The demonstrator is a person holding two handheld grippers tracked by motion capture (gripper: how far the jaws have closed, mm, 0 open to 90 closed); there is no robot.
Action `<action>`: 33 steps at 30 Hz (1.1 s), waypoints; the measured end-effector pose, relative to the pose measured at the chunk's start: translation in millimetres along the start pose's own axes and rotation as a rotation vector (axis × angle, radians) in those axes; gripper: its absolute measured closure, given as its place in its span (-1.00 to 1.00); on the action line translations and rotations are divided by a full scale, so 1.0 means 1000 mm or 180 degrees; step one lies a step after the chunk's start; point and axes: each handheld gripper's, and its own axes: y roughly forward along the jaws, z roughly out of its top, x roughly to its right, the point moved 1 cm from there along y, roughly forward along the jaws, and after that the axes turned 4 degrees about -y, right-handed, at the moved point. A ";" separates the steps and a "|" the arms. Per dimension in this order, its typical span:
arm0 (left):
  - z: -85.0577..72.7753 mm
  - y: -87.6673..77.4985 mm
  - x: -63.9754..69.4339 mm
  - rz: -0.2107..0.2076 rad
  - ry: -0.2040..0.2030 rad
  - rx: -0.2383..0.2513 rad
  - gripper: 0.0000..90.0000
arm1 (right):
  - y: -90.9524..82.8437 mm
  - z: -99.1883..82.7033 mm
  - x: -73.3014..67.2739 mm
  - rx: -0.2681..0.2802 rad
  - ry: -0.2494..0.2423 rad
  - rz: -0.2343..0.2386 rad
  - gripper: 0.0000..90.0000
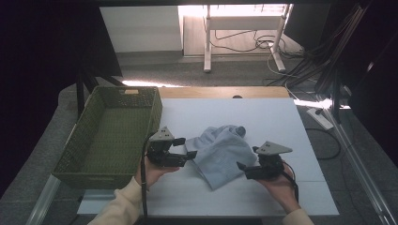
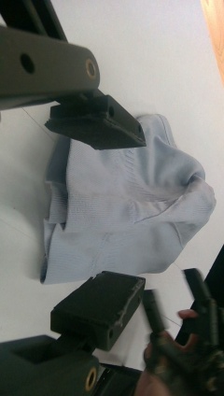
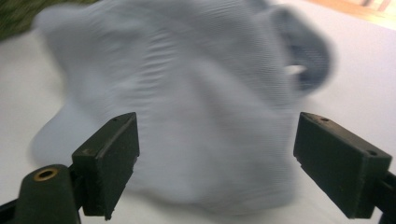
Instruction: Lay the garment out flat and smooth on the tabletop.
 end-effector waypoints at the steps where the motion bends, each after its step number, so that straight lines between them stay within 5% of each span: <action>1: 0.000 0.000 0.000 -0.0002 -0.0001 -0.0003 -0.36 | -0.001 0.000 0.006 0.0028 0.0072 -0.0028 -0.67; 5: 0.000 0.000 0.000 0.0003 0.0003 -0.0004 -0.36 | 0.000 0.002 0.018 0.0054 0.0186 -0.0093 -0.65; 14: -0.001 0.000 0.001 0.0008 0.0017 -0.0012 -0.36 | 0.028 0.006 0.018 -0.0217 0.0063 -0.0093 -0.34; 18: -0.001 0.000 0.001 0.0010 0.0014 -0.0008 -0.36 | 0.038 0.004 0.016 -0.0325 0.0022 0.0026 -0.05; 23: 0.000 0.000 0.001 0.0026 0.0032 0.0008 -0.36 | 0.039 0.004 0.003 -0.0423 -0.0264 0.0137 0.77; 33: -0.001 0.001 0.004 0.0003 0.0057 -0.0015 -0.36 | 0.012 0.001 -0.033 -0.0352 -0.0299 0.0717 0.84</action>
